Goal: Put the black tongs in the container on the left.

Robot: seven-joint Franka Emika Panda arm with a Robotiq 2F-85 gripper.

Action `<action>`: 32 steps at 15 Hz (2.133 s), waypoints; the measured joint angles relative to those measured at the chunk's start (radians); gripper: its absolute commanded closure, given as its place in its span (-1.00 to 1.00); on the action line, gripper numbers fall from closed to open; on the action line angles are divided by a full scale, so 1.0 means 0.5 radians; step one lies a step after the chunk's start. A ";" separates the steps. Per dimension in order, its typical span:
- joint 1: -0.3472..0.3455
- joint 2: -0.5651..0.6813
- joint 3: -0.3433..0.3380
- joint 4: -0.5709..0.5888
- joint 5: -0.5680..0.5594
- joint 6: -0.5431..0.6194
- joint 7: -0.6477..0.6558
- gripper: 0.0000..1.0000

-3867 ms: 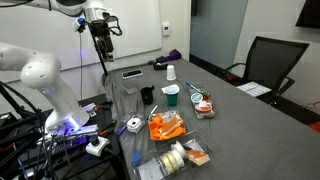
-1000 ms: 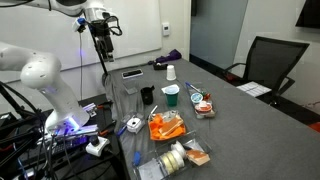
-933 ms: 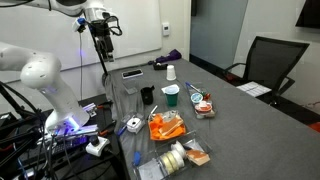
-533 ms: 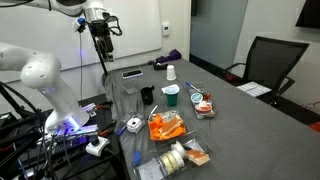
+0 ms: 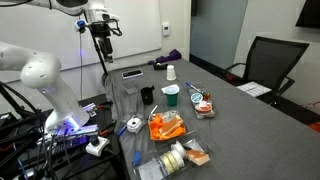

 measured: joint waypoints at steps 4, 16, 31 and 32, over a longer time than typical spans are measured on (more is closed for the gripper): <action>0.000 0.100 -0.080 0.000 0.234 0.186 0.150 -1.00; -0.002 0.457 -0.484 -0.077 0.838 0.921 0.107 -1.00; -0.004 0.627 -0.515 -0.077 1.005 1.097 0.081 -1.00; -0.004 0.630 -0.515 -0.077 1.005 1.097 0.081 -1.00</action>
